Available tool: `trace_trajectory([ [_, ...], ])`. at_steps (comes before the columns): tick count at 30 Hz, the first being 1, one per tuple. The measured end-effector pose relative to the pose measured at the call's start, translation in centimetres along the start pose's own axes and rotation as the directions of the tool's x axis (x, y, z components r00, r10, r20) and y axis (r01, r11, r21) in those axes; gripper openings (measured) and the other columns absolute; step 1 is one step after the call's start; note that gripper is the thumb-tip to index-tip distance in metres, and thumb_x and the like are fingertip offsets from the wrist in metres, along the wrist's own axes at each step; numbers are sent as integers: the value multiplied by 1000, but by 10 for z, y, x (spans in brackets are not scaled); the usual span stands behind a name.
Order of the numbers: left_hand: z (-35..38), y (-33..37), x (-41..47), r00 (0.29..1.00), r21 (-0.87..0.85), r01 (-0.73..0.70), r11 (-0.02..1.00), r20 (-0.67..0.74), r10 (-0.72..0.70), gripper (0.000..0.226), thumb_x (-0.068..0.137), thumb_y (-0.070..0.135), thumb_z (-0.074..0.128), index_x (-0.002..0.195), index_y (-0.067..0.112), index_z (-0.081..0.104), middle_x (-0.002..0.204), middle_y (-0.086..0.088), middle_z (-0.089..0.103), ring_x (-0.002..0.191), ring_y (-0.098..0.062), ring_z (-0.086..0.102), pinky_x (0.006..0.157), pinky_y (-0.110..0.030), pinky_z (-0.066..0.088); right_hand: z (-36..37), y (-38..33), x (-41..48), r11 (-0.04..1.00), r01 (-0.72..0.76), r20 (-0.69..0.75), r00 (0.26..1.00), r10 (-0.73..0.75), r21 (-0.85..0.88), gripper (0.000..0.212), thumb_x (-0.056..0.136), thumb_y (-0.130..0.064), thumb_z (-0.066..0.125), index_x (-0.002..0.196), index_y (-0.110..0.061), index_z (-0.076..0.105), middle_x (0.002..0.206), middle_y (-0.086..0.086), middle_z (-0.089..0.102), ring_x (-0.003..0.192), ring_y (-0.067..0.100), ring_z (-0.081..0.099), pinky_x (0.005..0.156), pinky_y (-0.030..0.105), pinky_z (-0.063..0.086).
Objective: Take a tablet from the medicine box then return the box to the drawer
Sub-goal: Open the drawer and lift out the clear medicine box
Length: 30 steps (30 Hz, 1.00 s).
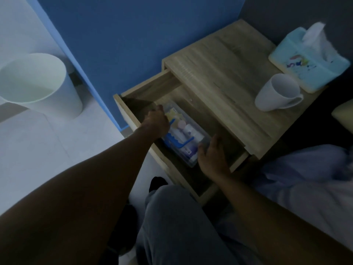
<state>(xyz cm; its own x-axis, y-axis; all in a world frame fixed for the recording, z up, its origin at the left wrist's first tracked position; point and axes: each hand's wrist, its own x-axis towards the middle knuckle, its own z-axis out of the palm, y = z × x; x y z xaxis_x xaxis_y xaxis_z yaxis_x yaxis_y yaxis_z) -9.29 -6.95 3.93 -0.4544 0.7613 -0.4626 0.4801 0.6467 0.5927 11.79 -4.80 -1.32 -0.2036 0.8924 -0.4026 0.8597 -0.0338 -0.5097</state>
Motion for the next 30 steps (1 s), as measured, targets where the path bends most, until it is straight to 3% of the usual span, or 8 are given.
trace_trajectory([
  [5,9,1,13,988,23,148,989,-42,-147,48,100,31,42,140,4,40,136,-24,50,124,-39,53,103,-50,45,7,-12,7,972,-156,-26,986,163,173,73,98,-50,49,157,-32,10,153,12,36,121,28,56,62,26,39],
  [8,1,-1,5,993,-137,118,983,-10,-121,44,98,30,49,136,8,42,128,-19,56,115,-32,60,96,-49,52,-2,-17,1,936,-187,19,982,189,299,71,97,-42,54,156,-31,17,152,11,39,124,29,55,81,37,54],
  [11,-14,5,-10,997,-138,54,989,-52,-61,40,98,31,49,132,11,46,124,-16,59,110,-30,62,92,-48,55,-21,-21,-10,905,-173,58,985,164,387,67,97,-40,56,154,-29,23,149,10,43,122,28,58,94,49,55],
  [15,-43,25,-36,986,-105,14,994,-163,-31,35,96,36,53,119,10,56,108,-10,65,88,-19,65,72,-36,58,-51,-30,-31,868,-64,60,997,40,492,62,94,-42,60,148,-26,35,141,10,49,111,24,63,86,44,59],
  [17,-59,35,-50,964,-47,-25,999,-265,12,38,95,39,55,120,10,57,105,-8,66,78,-16,59,60,-28,48,-67,-38,-38,862,8,19,1000,-20,508,58,94,-41,62,145,-24,40,138,10,52,106,22,65,79,36,61],
  [23,-105,63,-70,893,-56,-86,995,-447,52,52,87,51,59,126,17,59,124,-14,63,109,-31,63,93,-37,53,-122,-71,-34,789,101,-33,994,-102,605,59,88,-45,68,141,-28,47,126,5,63,91,19,74,65,39,65],
  [28,-132,94,-53,886,-42,-137,990,-453,103,51,91,49,55,131,17,58,133,-13,59,115,-30,62,94,-29,47,-170,-106,1,822,197,-180,977,-117,534,64,86,-45,68,143,-23,48,114,-1,68,84,12,74,63,35,64],
  [30,-136,104,-36,897,-80,-150,985,-430,102,51,92,47,54,133,17,56,132,-14,60,111,-31,65,99,-35,51,-183,-119,23,852,208,-221,969,-112,480,63,83,-43,67,140,-21,51,122,4,68,95,19,73,74,39,64],
])
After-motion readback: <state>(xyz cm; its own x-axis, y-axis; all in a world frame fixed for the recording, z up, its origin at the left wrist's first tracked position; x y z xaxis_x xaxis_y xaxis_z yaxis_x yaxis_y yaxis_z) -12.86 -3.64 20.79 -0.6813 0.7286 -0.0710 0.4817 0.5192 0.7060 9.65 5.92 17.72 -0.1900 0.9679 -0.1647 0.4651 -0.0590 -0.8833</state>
